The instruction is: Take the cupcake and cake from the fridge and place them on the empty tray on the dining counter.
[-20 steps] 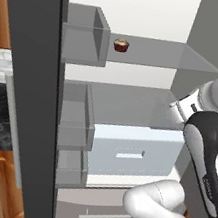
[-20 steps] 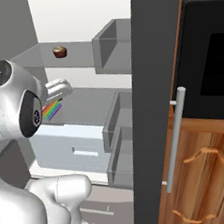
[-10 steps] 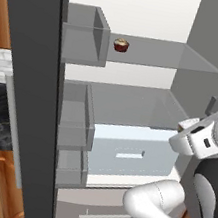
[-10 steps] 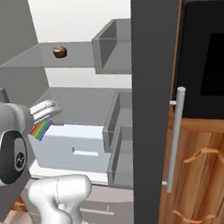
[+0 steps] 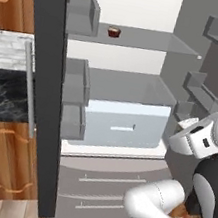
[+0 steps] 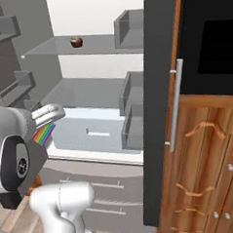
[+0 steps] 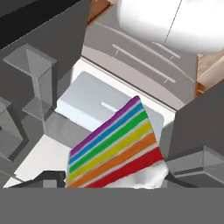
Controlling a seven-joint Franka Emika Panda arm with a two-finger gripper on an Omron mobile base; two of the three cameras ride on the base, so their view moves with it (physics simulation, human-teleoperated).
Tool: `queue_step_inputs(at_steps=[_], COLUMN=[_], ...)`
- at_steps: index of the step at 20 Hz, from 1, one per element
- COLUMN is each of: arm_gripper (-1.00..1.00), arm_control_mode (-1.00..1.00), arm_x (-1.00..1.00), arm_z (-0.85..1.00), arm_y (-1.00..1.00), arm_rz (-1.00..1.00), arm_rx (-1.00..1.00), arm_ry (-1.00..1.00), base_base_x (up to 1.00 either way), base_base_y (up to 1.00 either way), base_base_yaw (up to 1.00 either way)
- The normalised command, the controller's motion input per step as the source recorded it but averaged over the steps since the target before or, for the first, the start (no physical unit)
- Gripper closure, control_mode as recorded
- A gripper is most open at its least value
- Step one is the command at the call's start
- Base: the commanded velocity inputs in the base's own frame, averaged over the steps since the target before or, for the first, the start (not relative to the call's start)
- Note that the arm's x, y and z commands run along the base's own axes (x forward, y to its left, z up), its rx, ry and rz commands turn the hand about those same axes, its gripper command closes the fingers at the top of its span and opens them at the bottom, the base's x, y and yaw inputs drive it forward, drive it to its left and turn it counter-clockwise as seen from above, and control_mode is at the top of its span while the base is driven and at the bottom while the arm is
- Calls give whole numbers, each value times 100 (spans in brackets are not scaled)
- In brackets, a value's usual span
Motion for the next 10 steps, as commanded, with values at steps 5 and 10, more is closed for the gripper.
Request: queue_step_inputs(at_steps=[5,10], arm_gripper=[100,100], arm_control_mode=[100,100], arm_x=[0,0], arm_z=[0,0], arm_y=[0,0], arm_rz=[0,0], arm_rx=[0,0], arm_ry=[0,0], base_base_x=[-89,-70], base_base_y=[-43,-48], base_base_yaw=[-22,-39])
